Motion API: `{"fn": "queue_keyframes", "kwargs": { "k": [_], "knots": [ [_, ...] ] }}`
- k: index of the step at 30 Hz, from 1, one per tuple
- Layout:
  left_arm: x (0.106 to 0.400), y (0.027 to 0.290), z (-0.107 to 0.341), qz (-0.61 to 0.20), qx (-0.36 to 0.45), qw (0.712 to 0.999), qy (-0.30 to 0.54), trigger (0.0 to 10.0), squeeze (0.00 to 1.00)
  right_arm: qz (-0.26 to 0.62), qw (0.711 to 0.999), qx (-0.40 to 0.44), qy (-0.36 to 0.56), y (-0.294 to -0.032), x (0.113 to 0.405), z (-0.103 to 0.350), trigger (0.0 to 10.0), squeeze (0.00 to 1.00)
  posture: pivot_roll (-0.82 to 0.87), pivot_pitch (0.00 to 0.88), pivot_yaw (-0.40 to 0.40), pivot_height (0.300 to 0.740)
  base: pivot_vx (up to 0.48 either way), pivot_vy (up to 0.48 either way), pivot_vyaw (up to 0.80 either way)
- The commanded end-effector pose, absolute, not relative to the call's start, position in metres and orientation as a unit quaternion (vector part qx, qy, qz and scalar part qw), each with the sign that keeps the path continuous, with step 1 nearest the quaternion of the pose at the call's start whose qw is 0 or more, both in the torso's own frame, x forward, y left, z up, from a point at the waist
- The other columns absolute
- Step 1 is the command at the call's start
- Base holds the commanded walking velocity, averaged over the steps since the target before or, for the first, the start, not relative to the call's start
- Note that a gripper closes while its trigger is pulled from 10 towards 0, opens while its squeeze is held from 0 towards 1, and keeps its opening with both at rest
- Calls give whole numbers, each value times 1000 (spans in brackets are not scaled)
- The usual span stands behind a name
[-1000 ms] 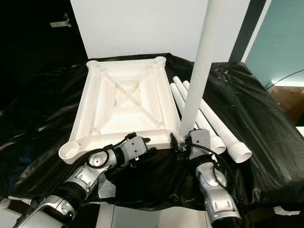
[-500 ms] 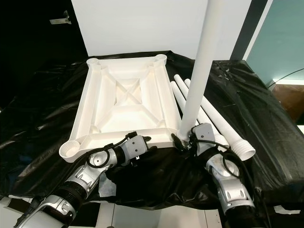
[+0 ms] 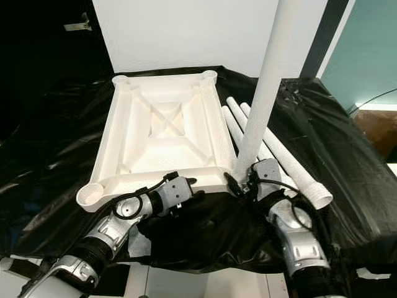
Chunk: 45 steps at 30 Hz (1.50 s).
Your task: Building children table
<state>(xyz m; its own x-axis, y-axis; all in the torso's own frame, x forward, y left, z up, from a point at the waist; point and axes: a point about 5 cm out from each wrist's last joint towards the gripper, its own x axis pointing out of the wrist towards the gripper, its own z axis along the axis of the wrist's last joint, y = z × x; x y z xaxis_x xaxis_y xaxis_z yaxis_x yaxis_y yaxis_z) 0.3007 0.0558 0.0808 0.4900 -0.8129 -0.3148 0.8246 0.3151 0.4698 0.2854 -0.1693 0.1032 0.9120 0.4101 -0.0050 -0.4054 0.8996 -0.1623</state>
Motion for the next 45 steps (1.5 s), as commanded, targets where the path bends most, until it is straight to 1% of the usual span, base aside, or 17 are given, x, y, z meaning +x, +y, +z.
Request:
{"fn": "queue_keyframes", "kwargs": {
  "k": [1,2,4,11,13,14,15,17,18,20,21,25,26,28,29,35,45],
  "knots": [
    [288,66,48,-510,291,805,90,10000,0,194,979,-55,14,-170,281,91,0,0,-24,12,-20,740,0,0,0],
    [288,66,48,-507,291,806,89,10000,0,90,995,-26,21,-166,270,75,0,0,-16,7,-22,740,0,0,0],
    [288,66,48,-507,290,807,89,10000,0,43,999,-7,17,-158,262,69,0,0,-15,6,-19,740,0,0,0],
    [289,69,49,-506,293,806,90,10000,0,18,1000,-3,-3,-155,267,74,0,0,-14,5,-11,740,0,0,0],
    [290,69,49,-506,294,806,90,10000,0,13,1000,-4,-4,-155,268,75,627,0,-14,4,-10,740,0,0,0],
    [290,70,49,-506,295,805,90,10000,0,14,1000,-10,-4,-154,269,76,4784,0,-16,3,-9,740,0,0,0],
    [290,70,50,-507,296,805,90,10000,0,14,1000,-16,-5,-154,269,76,10000,0,-17,4,-8,740,0,0,0],
    [290,70,50,-508,296,804,90,10000,0,17,999,-29,-9,-153,269,78,10000,0,-16,6,-7,740,0,0,0],
    [290,70,50,-508,296,804,89,10000,0,18,999,-28,-10,-154,269,78,10000,596,-16,5,-7,740,0,0,0],
    [290,70,50,-508,296,804,89,10000,0,18,999,-26,-11,-155,269,79,10000,596,-16,5,-7,740,0,0,0],
    [290,69,50,-508,296,804,89,10000,0,22,999,-22,-14,-155,269,79,10000,1000,-18,6,-5,740,0,0,0],
    [289,69,50,-509,296,803,89,10000,0,60,998,-29,-19,-155,269,82,10000,1000,-24,6,-2,740,0,0,0],
    [290,70,50,-510,296,803,89,10000,0,79,996,-45,-23,-157,270,84,10000,620,-25,7,-2,740,0,0,0],
    [290,70,50,-510,297,802,89,10000,0,93,994,-60,-25,-160,271,86,10000,620,-25,7,-2,740,0,0,0],
    [290,70,51,-510,297,803,89,10000,0,99,992,-78,-25,-167,272,87,10000,0,-25,7,-2,740,0,0,0],
    [291,70,51,-509,298,803,88,10000,0,117,985,-129,-16,-190,275,91,10000,0,-23,5,1,740,0,0,0],
    [290,70,51,-509,297,803,89,10000,0,151,978,-143,6,-199,272,89,10000,0,-25,8,0,740,0,0,0]
  ]
}}
